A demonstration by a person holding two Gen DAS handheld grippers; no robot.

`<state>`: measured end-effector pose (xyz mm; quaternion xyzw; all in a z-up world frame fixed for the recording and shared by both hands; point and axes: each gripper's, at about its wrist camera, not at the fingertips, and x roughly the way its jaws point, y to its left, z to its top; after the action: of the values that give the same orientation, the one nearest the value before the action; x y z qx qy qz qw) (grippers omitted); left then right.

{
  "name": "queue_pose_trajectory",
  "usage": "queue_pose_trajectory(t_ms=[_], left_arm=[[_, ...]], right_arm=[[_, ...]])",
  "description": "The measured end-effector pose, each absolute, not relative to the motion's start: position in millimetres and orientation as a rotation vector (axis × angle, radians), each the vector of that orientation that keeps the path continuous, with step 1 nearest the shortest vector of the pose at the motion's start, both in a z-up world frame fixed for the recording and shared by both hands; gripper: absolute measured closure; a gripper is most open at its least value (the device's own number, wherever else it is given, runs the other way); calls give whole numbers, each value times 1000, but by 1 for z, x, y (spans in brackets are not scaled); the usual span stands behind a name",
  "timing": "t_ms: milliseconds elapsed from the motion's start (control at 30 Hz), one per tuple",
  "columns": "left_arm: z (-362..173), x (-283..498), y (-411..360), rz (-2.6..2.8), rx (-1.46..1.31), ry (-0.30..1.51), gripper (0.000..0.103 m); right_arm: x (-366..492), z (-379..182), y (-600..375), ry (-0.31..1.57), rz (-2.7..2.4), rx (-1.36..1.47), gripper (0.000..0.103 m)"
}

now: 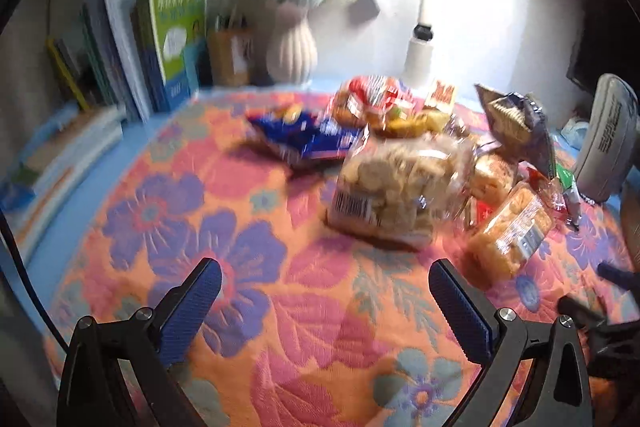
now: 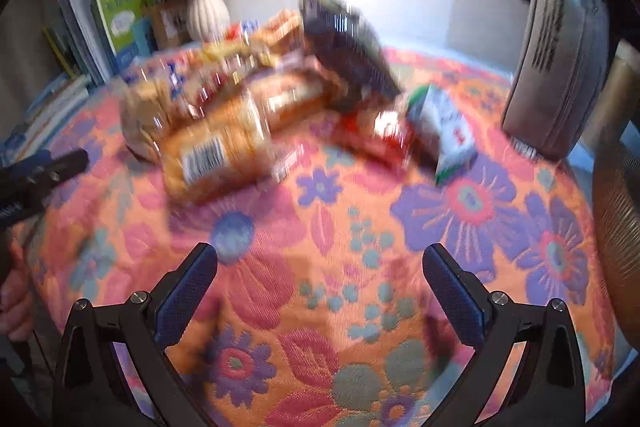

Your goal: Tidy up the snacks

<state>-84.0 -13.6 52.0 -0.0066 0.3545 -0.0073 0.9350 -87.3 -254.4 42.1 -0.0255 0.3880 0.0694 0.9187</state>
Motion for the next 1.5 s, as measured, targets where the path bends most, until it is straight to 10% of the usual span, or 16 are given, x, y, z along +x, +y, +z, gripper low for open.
queue_pose_trajectory(t_ms=[367,1500], left_arm=[[60,-59,-55,-58,-5,529,0],[37,-35,-54,-92,-60,675,0]], right_arm=[[-73,71,-246,542,130,-154,0],[-53,51,-261,679,228,-19,0]])
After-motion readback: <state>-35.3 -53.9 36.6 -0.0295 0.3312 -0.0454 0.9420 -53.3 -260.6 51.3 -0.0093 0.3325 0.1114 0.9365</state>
